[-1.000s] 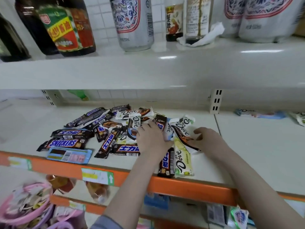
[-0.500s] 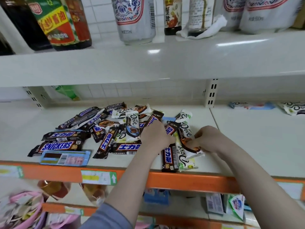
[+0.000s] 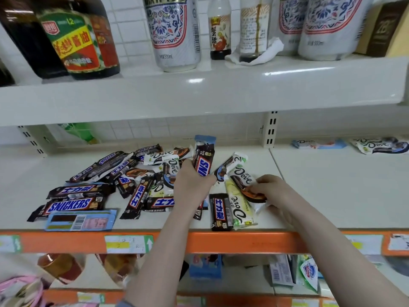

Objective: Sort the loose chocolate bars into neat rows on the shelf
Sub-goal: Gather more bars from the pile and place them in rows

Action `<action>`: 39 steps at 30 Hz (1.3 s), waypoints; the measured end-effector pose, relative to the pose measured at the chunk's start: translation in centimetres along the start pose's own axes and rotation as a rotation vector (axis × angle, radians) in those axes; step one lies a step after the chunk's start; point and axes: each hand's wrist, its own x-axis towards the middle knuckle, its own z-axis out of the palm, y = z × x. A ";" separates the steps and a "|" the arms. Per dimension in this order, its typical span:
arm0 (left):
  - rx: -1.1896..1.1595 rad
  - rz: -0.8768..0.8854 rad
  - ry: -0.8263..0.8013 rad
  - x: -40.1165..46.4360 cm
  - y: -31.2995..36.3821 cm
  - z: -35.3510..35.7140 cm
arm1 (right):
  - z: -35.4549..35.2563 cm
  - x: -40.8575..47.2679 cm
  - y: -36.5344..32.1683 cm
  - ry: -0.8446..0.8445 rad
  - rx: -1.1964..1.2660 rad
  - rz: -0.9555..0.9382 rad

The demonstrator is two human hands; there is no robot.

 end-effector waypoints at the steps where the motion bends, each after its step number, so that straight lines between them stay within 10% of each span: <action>1: -0.012 0.008 0.002 -0.4 0.2 0.1 | -0.4 -0.1 0.3 0.031 0.013 -0.016; 14: 0.254 0.155 -0.011 -5.2 5.2 7.5 | -14.3 -2.6 5.9 0.280 -0.045 -0.257; 29: 0.471 0.173 0.034 -11.4 19.3 32.7 | -45.7 -1.2 16.3 0.237 -0.059 -0.327; 39: 0.563 0.191 -0.029 -11.3 22.3 37.8 | -52.6 1.4 17.9 -0.091 0.112 -0.161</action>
